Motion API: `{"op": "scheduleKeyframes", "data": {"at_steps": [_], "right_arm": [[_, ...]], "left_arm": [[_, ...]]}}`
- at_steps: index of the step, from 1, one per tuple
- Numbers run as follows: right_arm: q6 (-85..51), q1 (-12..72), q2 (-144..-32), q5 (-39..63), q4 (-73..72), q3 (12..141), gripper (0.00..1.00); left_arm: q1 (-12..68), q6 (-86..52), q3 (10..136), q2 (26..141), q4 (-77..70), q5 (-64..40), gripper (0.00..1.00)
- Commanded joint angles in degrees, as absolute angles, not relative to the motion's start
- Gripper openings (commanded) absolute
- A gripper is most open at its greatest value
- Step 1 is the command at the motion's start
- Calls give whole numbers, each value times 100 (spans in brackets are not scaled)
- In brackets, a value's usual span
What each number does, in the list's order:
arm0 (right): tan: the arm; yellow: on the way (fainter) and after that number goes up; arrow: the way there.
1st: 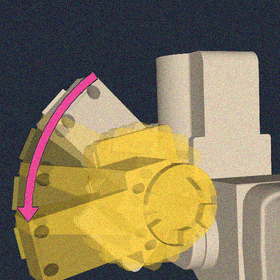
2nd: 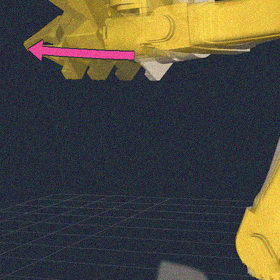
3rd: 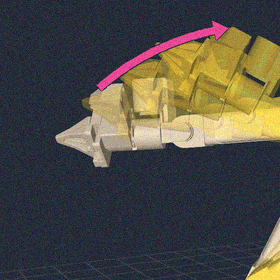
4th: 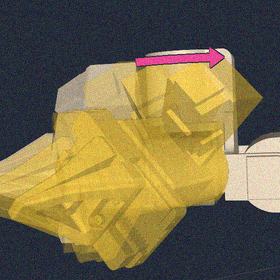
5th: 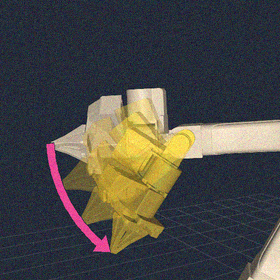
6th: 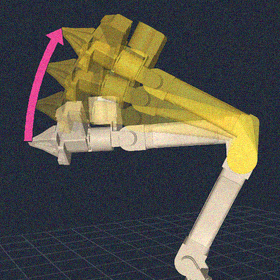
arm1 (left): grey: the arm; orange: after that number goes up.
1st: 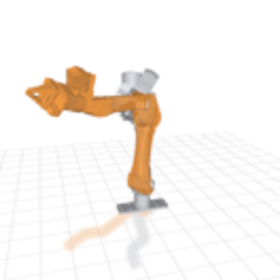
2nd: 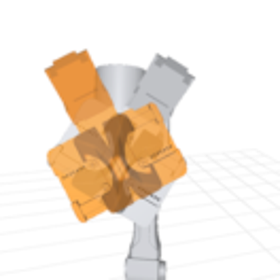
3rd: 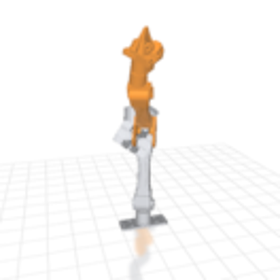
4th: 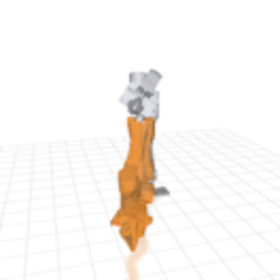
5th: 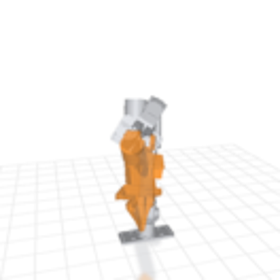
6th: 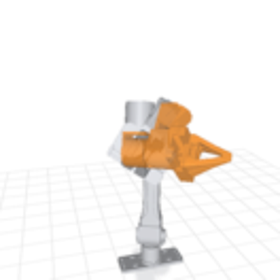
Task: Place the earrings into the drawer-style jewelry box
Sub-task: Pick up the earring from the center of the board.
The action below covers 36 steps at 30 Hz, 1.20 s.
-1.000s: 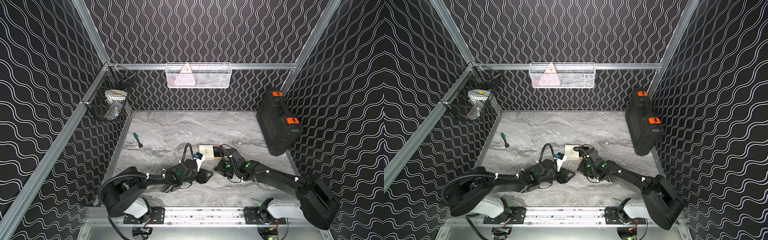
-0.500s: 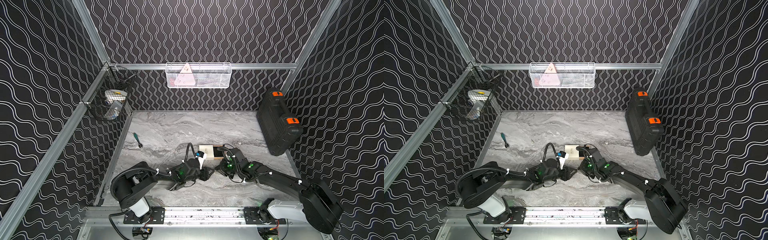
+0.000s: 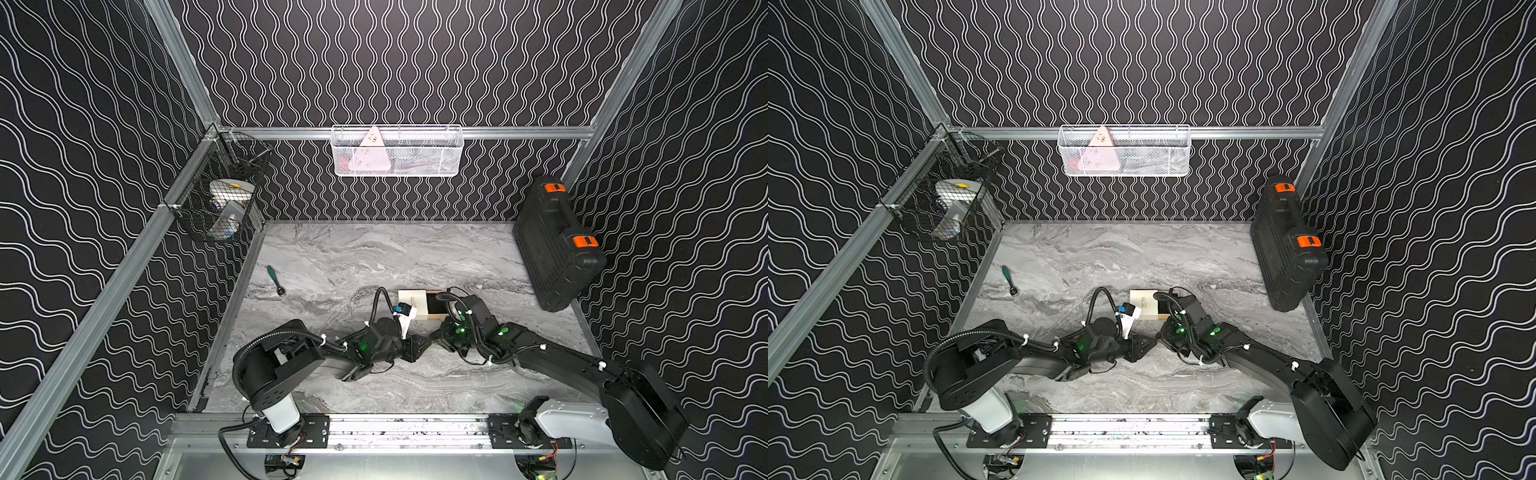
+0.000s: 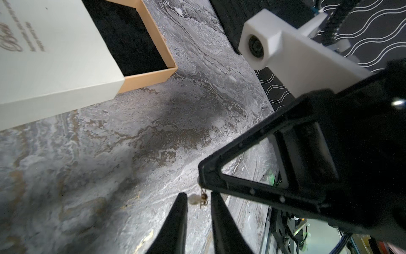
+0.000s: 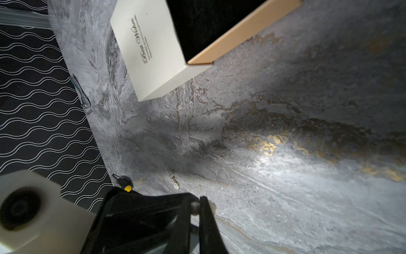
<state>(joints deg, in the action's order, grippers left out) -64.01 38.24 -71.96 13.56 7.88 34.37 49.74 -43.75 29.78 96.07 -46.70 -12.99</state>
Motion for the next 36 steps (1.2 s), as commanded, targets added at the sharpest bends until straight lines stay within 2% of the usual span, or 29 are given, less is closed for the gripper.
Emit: {"op": "scheduleKeyframes", "data": {"at_steps": [1,23,32,36], "right_arm": [[-6478,3823,-7171,1354,710,3463,5],[-6495,3816,-7119,1438,601,3419,6],[-6250,3612,-6696,1492,646,3383,32],[-5971,3195,-6237,2083,419,3311,34]], "left_arm": [[4975,-4390,3006,9541,-4836,-1231,22],[4975,-4307,3103,9439,-4605,-1165,6],[4936,-4163,3060,9257,-4544,-1258,1],[4799,-3975,2977,8997,-4631,-1575,0]]}}
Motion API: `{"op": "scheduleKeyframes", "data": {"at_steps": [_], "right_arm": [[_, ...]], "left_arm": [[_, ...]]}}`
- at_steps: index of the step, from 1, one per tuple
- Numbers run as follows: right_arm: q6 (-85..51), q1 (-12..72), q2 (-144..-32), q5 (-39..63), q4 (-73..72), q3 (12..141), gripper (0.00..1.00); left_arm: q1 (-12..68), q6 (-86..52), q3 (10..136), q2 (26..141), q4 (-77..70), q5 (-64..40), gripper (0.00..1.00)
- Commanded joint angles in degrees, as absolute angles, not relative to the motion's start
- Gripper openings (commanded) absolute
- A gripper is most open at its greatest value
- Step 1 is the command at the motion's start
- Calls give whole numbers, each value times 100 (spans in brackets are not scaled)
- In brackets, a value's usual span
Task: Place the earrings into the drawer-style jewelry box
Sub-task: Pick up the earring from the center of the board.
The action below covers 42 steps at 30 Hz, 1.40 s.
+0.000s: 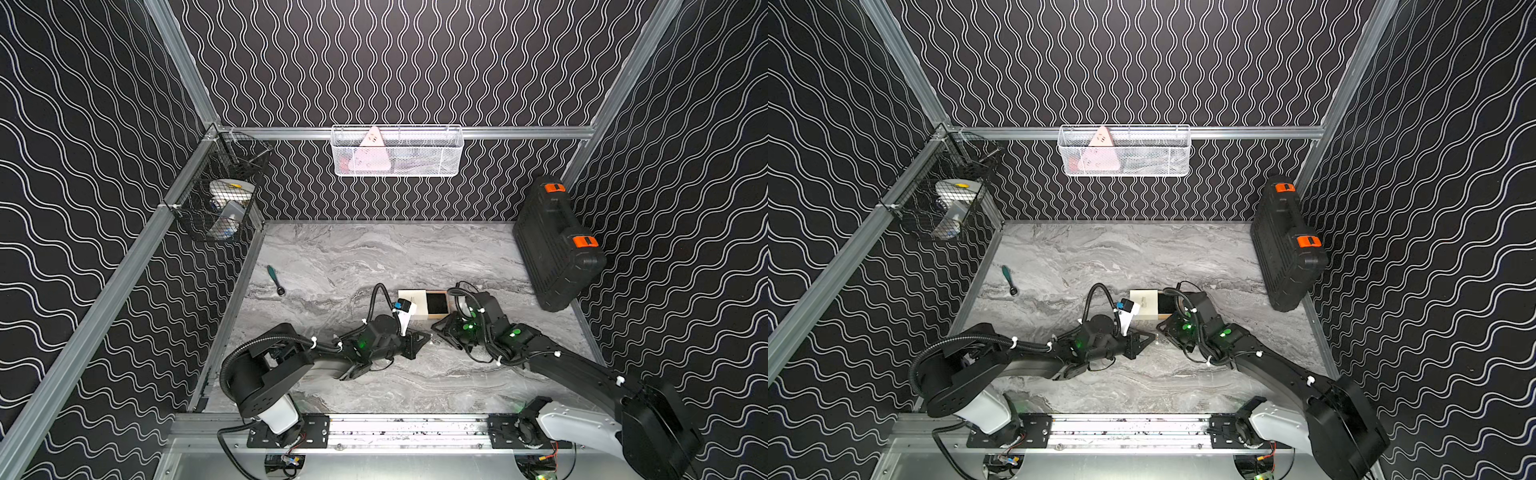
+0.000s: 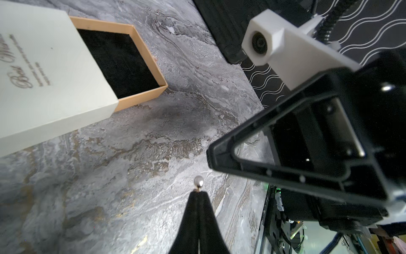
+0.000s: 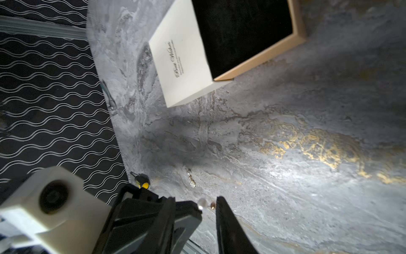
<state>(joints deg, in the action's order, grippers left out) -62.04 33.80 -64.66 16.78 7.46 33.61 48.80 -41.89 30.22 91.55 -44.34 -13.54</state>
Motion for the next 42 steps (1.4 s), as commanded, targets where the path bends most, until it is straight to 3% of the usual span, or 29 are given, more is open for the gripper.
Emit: {"op": "scheduleKeyframes", "data": {"at_steps": [1,5,11,20,28,42], "right_arm": [[-5866,3094,-6105,2269,348,3297,33],[-4968,2638,-5449,3163,138,3337,27],[-3079,2309,-5054,4319,-863,3316,29],[-2608,2189,-5556,6456,-3005,3141,30],[-1748,2188,-5221,6729,-2399,3066,28],[-1756,2199,-5449,7051,-2165,3156,29]], "left_arm": [[4752,-3917,2955,8903,-4647,-1662,0],[4492,-3732,3019,8469,-4577,-2393,1],[4374,-3420,3334,7570,-3704,-3041,1],[4280,-3242,3610,6772,-2939,-3781,0],[4263,-3194,3673,6621,-2750,-3920,0],[4245,-3348,3861,6648,-2757,-4202,0]]}}
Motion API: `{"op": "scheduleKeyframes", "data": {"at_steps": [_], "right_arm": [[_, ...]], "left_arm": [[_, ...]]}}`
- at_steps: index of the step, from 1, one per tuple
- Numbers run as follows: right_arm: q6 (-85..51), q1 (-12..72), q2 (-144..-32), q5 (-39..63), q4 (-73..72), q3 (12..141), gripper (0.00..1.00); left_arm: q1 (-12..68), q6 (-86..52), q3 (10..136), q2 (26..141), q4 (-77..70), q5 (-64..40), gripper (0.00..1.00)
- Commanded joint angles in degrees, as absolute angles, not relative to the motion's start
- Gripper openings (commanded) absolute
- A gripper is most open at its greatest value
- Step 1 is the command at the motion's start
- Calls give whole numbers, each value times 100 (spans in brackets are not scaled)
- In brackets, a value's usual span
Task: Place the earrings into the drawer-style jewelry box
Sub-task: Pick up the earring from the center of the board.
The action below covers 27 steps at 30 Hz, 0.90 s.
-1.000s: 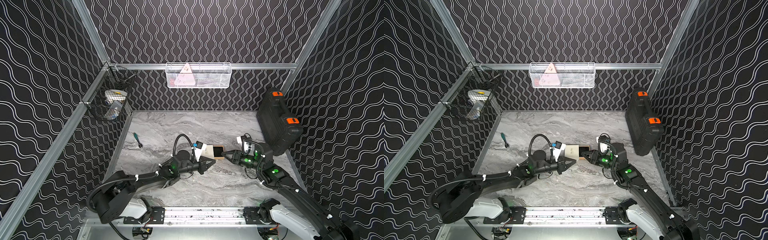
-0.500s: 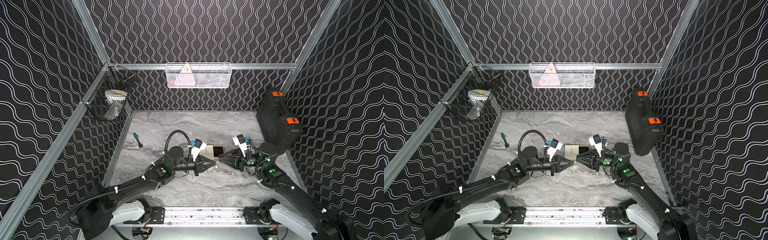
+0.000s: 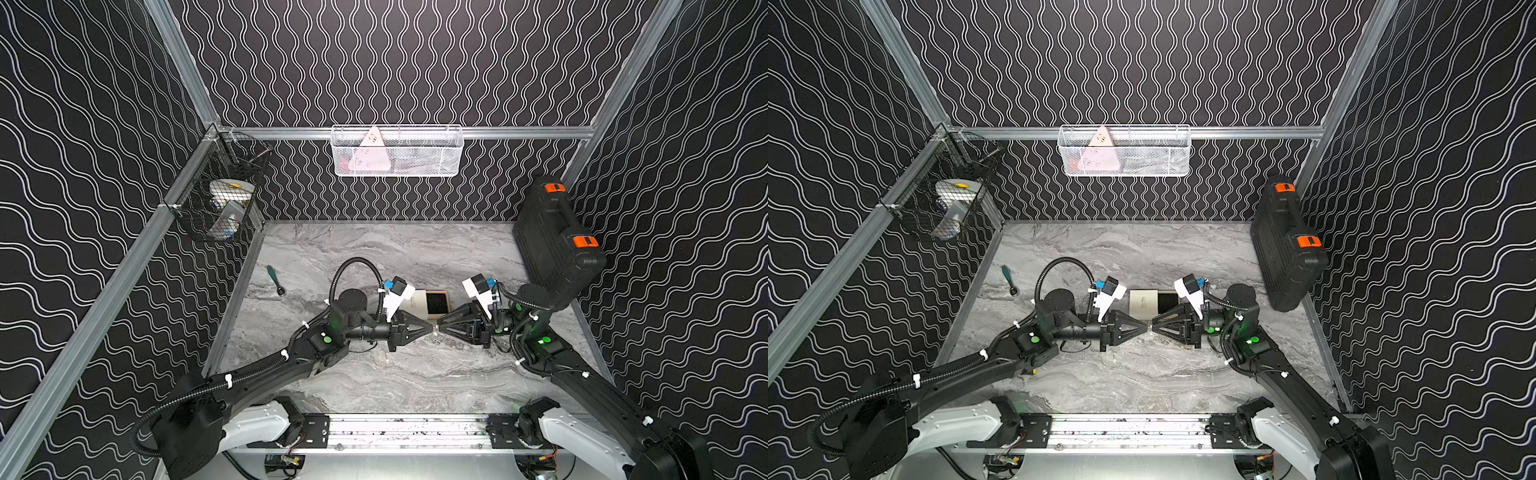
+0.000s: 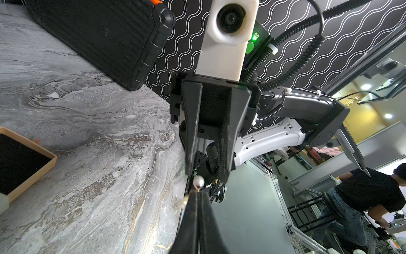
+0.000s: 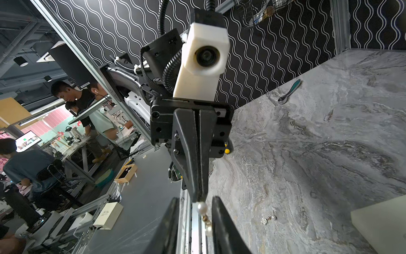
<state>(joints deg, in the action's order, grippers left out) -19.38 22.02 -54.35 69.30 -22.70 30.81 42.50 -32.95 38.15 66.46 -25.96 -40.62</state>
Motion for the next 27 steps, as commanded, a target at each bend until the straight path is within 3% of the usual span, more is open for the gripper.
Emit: {"op": "scheduleKeyframes", "data": {"at_steps": [1,19,27], "right_arm": [[-1762,2199,-5454,7064,-2183,3157,29],[-1645,2237,-5572,7181,-2127,3181,14],[-1530,2235,-5450,7119,-1908,3217,23]], "left_arm": [[4245,-3364,3869,6661,-2773,-4216,0],[4239,-3331,4032,6746,-2646,-4266,0],[4219,-3340,4013,6785,-2698,-4281,0]]}}
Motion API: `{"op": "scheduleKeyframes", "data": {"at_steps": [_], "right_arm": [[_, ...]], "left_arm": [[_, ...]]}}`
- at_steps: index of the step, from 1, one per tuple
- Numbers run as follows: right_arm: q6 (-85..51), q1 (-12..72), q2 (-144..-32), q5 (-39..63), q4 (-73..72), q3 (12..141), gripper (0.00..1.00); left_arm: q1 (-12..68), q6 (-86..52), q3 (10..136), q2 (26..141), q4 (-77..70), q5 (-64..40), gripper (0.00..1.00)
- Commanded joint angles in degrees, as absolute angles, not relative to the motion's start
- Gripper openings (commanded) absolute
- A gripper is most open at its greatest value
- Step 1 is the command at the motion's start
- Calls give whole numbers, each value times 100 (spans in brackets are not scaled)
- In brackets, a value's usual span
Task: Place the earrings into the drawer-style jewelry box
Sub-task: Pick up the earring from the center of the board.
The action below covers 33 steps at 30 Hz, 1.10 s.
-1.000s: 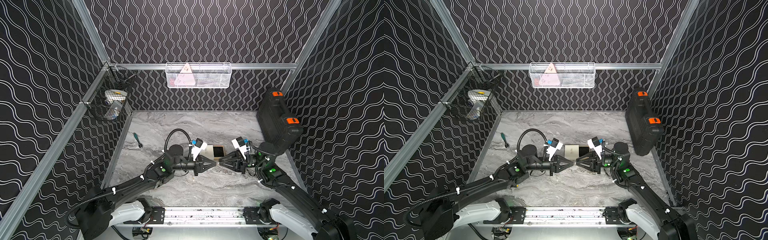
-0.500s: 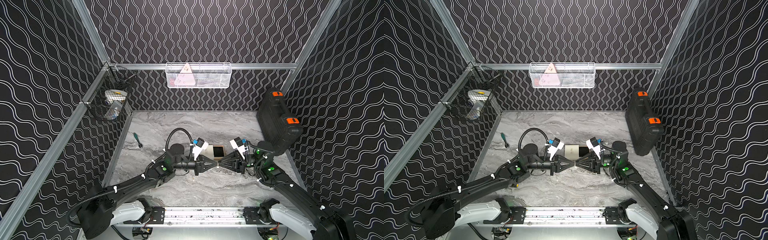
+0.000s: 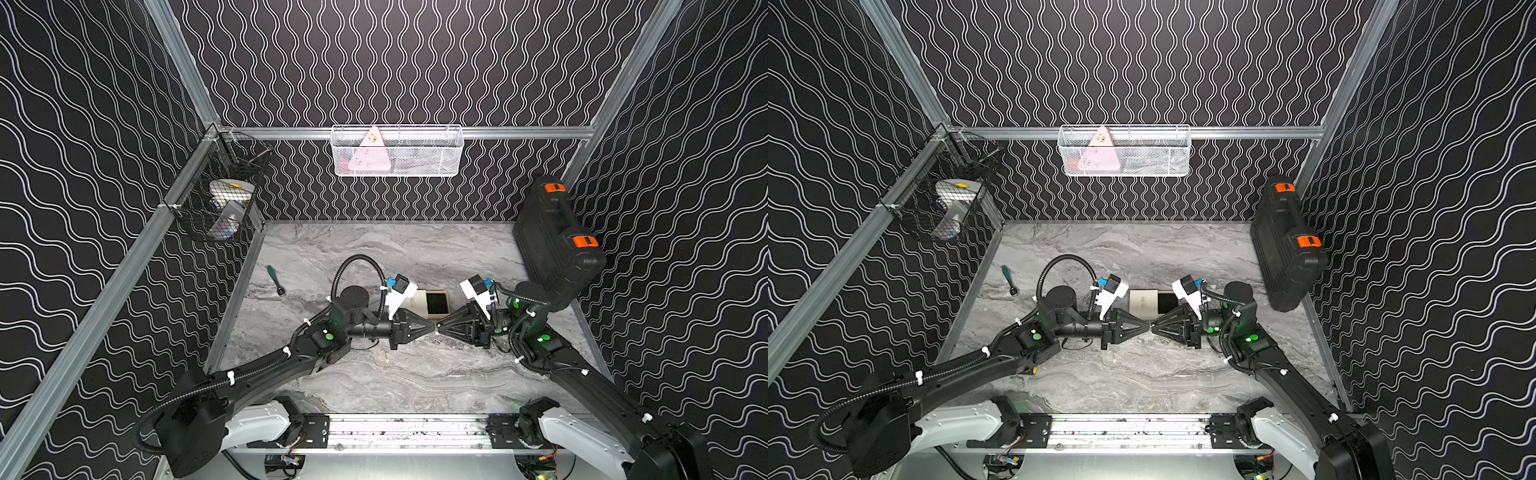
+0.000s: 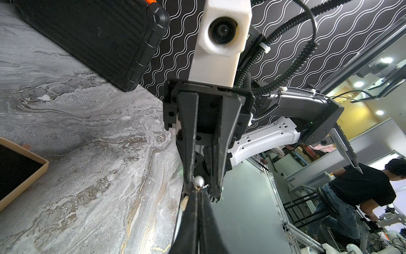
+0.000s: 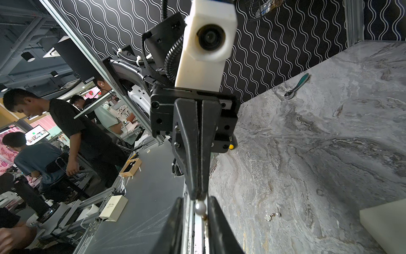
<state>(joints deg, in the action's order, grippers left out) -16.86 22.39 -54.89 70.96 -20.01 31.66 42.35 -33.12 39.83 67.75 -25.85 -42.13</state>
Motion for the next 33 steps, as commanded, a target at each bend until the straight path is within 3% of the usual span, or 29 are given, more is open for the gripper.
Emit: {"op": "scheduleKeyframes", "data": {"at_steps": [1,10,19,23,25,27,33], "right_arm": [[-1509,2240,-5441,7119,-1879,3217,23],[-1420,2239,-5484,7159,-1751,3270,12],[-1432,2239,-5432,7111,-1749,3268,8],[-1442,2237,-5471,6985,-1657,3308,7],[-1327,2237,-5522,6862,-1387,3395,5],[-1328,2240,-5636,6768,-1238,3494,4],[-985,2233,-6223,6085,267,4325,2]], "left_arm": [[4219,-3339,4018,6784,-2685,-4289,0],[4188,-3322,4008,6732,-2645,-4303,0],[4184,-3331,3983,6715,-2642,-4290,0],[4166,-3300,4000,6631,-2521,-4165,43],[4132,-3296,3997,6499,-2456,-4046,54],[4080,-3215,4004,6260,-2202,-3694,59],[4067,-2364,4389,5203,-154,-1696,64]]}}
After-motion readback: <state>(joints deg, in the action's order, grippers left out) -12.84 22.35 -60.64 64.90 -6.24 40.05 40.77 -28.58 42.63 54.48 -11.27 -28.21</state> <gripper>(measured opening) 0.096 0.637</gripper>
